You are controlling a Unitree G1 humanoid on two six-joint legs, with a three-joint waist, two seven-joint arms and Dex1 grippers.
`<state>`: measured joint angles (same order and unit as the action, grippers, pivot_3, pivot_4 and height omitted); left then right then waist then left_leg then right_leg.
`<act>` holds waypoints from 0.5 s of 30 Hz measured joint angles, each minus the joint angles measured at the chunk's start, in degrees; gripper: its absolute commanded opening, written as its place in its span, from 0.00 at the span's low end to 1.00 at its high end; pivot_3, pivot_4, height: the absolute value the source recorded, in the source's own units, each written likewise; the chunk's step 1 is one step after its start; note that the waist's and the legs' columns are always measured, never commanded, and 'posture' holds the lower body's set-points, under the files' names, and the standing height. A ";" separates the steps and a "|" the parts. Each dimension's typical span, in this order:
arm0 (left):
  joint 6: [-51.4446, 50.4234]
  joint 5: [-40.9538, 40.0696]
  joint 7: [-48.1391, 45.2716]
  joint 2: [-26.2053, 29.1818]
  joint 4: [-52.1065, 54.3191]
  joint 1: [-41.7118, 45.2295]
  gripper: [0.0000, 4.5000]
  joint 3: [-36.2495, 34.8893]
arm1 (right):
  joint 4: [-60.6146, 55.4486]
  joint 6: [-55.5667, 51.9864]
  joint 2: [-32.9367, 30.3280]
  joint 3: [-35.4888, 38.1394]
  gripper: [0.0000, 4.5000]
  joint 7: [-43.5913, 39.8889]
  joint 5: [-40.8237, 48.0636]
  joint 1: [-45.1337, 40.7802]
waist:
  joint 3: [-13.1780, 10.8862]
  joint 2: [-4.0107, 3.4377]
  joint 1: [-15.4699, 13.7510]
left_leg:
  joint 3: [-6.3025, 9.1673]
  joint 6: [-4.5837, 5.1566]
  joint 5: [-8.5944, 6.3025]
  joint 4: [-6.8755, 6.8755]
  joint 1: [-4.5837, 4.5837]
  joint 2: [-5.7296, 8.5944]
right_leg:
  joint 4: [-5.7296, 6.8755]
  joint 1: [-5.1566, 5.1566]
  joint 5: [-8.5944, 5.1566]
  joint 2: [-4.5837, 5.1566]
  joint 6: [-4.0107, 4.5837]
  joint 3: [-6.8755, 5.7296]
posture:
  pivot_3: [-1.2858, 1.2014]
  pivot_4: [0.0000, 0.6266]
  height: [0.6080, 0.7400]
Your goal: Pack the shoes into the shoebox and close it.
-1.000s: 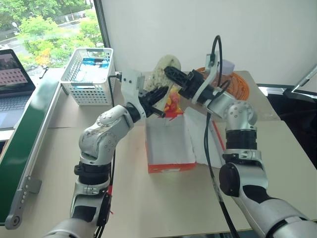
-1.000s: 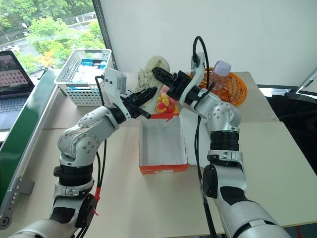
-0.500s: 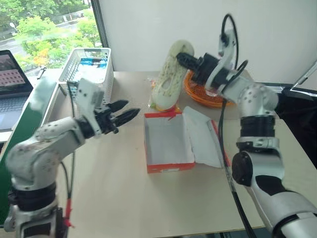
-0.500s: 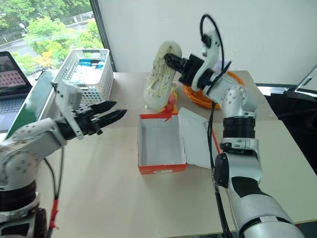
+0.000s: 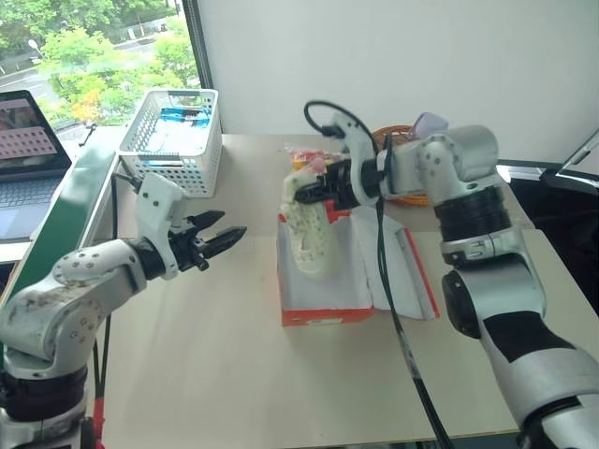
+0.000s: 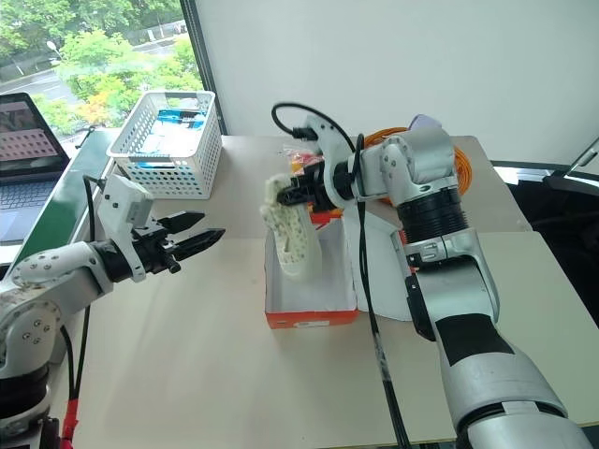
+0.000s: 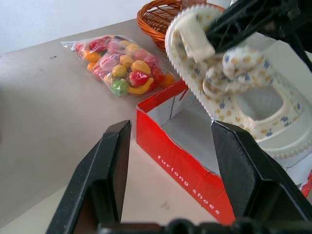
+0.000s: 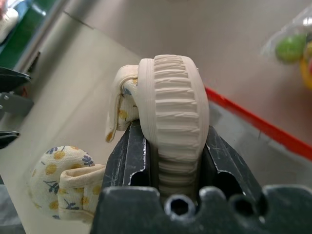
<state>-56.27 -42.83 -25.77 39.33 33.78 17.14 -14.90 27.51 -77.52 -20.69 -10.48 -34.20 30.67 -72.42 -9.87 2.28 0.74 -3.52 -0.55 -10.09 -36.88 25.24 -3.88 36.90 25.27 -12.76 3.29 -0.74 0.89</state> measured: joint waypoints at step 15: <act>0.20 -0.11 5.25 -1.51 4.22 -3.53 0.61 -0.74 | 19.47 20.43 -0.60 -11.17 0.16 -10.18 -17.56 5.40 | 0.00 0.00 0.15 | 0.00 0.00 0.00 -0.05 -0.07 0.01 | 0.06 -0.06 0.01 -0.01 -0.02 0.02 | 0.52 0.24 1.00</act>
<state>-56.07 -42.94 -20.51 37.82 38.00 13.60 -15.64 46.98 -57.09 -21.29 -21.65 -44.38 13.11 -67.02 -9.87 2.28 0.89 -3.52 -0.55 -10.09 -36.93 25.16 -3.87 36.96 25.21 -12.75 3.27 -0.76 0.91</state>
